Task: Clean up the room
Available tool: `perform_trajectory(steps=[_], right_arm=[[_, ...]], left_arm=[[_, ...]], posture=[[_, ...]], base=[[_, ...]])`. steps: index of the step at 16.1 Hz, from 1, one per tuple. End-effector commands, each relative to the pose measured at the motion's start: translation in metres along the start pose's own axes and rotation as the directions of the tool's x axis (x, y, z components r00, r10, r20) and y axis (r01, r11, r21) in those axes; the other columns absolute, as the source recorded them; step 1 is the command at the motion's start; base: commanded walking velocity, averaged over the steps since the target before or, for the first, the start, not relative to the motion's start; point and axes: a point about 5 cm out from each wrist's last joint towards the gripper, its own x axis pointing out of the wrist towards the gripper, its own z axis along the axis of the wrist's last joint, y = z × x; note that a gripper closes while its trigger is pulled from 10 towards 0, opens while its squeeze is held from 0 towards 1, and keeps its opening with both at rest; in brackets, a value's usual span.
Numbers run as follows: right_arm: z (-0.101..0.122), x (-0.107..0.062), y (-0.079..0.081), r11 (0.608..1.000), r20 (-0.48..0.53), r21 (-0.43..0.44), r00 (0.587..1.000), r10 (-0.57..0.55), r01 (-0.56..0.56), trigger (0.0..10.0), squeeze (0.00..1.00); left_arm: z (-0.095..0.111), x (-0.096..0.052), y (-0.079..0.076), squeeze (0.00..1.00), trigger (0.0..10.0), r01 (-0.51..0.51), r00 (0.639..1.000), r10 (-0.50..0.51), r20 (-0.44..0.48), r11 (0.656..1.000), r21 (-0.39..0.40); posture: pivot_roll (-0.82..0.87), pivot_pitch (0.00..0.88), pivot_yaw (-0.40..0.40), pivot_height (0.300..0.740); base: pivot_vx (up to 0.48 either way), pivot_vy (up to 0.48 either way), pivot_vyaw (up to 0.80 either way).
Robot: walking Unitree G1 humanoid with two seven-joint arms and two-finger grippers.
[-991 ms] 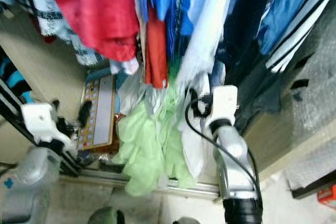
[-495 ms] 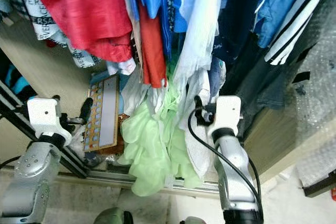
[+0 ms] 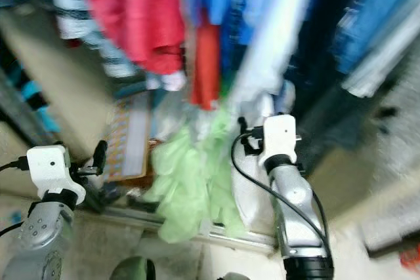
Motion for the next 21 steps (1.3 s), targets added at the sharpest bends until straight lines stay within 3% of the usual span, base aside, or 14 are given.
perform_trajectory(steps=[1, 5, 9, 12, 18, 21], right_arm=[[0.004, 0.001, 0.003, 1.000, 0.010, -0.002, 1.000, 0.018, -0.018, 10.0, 0.00], [0.007, 0.005, 0.013, 0.997, 0.018, 0.021, 0.998, 0.068, -0.068, 10.0, 0.00], [0.008, 0.011, 0.017, 0.996, 0.029, 0.027, 0.996, 0.081, -0.082, 10.0, 0.00], [0.011, 0.014, 0.018, 0.996, 0.041, 0.040, 0.996, 0.075, -0.076, 10.0, 0.00], [0.008, 0.013, 0.016, 0.995, 0.048, 0.088, 0.998, 0.035, -0.039, 10.0, 0.00], [0.006, 0.014, 0.018, 0.998, 0.039, 0.053, 0.998, 0.042, -0.044, 10.0, 0.00]], left_arm=[[0.005, 0.000, -0.001, 0.00, 10.0, 0.008, 1.000, -0.008, 0.018, 1.000, 0.001], [0.016, 0.006, 0.004, 0.00, 10.0, 0.024, 0.996, -0.021, 0.083, 0.999, -0.030], [0.012, 0.007, 0.005, 0.00, 10.0, -0.008, 0.998, 0.008, 0.061, 1.000, 0.002], [0.002, 0.002, -0.003, 0.00, 10.0, -0.005, 1.000, 0.005, 0.021, 1.000, 0.000], [0.010, 0.015, -0.006, 0.00, 10.0, 0.037, 0.998, -0.040, 0.056, 0.998, 0.055], [0.011, 0.016, -0.006, 0.00, 10.0, 0.042, 0.997, -0.046, 0.057, 0.997, 0.066]], posture=[[0.03, 0.000, -0.052, 0.740], [0.04, 0.000, -0.067, 0.740], [0.05, 0.000, -0.060, 0.740], [0.05, 0.000, -0.043, 0.740], [0.03, 0.000, -0.012, 0.740], [0.04, 0.000, -0.009, 0.740]], base=[[0.000, 0.000, 0.80], [0.000, 0.000, 0.80], [0.000, 0.000, 0.80], [0.000, 0.000, 0.80], [0.000, 0.000, 0.75], [0.000, 0.000, 0.56]])
